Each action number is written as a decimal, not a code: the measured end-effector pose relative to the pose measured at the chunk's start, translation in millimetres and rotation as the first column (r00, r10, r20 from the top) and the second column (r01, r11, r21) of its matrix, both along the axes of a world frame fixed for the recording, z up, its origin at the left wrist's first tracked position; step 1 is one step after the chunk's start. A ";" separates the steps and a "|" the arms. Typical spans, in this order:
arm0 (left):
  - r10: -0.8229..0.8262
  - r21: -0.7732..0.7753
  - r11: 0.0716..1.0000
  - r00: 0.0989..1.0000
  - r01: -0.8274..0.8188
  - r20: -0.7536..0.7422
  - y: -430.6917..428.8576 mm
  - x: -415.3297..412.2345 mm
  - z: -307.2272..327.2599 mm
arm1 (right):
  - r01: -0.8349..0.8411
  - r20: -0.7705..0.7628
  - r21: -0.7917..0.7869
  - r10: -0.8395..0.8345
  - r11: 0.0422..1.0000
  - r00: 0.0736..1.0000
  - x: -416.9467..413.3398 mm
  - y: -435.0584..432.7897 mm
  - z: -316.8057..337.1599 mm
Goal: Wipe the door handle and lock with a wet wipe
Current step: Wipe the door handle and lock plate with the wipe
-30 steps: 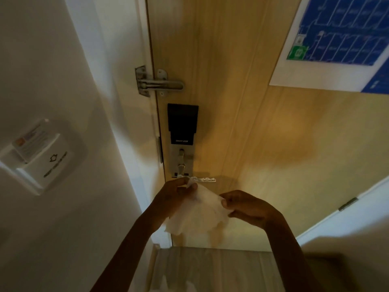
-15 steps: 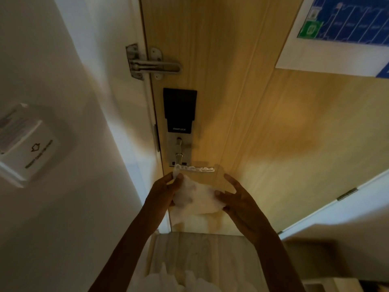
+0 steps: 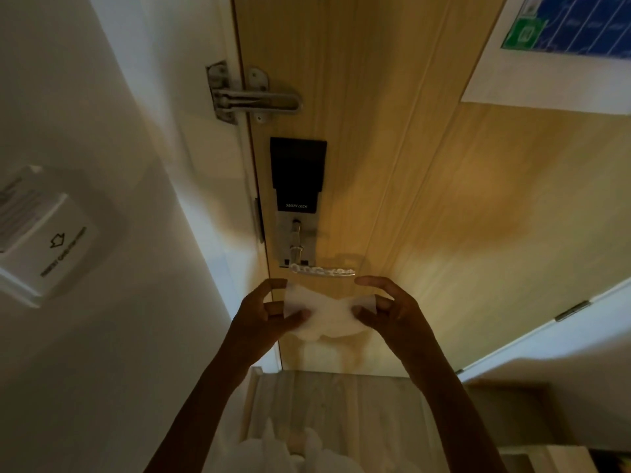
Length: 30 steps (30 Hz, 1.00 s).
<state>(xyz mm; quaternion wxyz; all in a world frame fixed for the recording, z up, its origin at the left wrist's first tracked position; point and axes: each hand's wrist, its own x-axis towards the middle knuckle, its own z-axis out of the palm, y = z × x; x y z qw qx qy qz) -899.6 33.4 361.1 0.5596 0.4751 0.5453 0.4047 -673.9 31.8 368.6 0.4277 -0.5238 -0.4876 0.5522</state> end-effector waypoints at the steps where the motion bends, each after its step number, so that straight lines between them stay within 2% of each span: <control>1: 0.004 0.006 1.000 1.000 -0.005 0.012 0.5 -2.2 0.2 | 0.005 0.039 0.029 -0.006 1.000 0.999 -0.9 1.7 -1.0; 4: -0.028 0.046 0.999 1.000 0.028 -0.008 1.5 -5.8 -0.5 | 0.011 0.143 0.087 -0.023 0.996 0.989 -1.6 6.4 -6.2; 7: -0.082 0.100 0.990 0.983 0.099 -0.162 4.4 -9.4 -2.9 | -0.104 0.287 0.083 0.076 0.991 0.955 -0.1 8.1 -5.7; 9: -0.068 0.139 0.985 0.966 0.105 -0.249 7.1 -13.2 -5.4 | -0.195 0.463 0.091 0.132 0.976 0.876 0.1 8.9 -5.2; 11: -0.039 0.193 0.975 0.946 0.106 -0.323 10.2 -16.2 -7.8 | -0.244 0.611 0.131 0.116 0.961 0.783 -0.5 9.3 -4.5; 14: 0.012 0.282 0.952 0.912 0.115 -0.410 12.8 -19.8 -8.1 | -0.239 0.676 0.228 0.023 0.944 0.736 -2.2 10.8 -3.7; 16: 0.024 0.317 0.942 0.914 0.115 -0.404 15.6 -21.9 -9.6 | -0.233 0.682 0.244 0.004 0.941 0.731 -0.7 14.6 -4.1; 18: -0.009 0.308 0.944 0.945 0.115 -0.327 18.0 -22.0 -10.9 | -0.236 0.612 0.198 0.068 0.952 0.788 0.5 19.5 -5.5; 19: -0.038 0.296 0.947 0.957 0.127 -0.289 19.2 -21.3 -10.7 | -0.219 0.516 0.140 0.118 0.966 0.848 -0.8 20.5 -4.5; 21: -0.082 0.269 0.951 0.960 0.155 -0.267 21.7 -18.2 -8.9 | -0.178 0.210 -0.002 0.175 0.984 0.962 -5.6 17.9 -3.1; 22: -0.099 0.250 0.954 0.959 0.168 -0.267 23.0 -16.6 -7.3 | -0.170 0.061 -0.048 0.172 0.984 0.983 -8.2 16.4 -5.2; 25: -0.097 0.178 0.975 0.975 0.134 -0.200 27.1 -12.6 -5.9 | -0.160 -0.259 -0.142 0.120 0.977 0.959 -15.4 15.0 -18.5; 30: -0.093 0.135 0.984 0.980 0.117 -0.173 31.3 -12.3 -8.2 | -0.259 -0.358 -0.208 0.174 0.943 0.918 -19.1 18.7 -33.7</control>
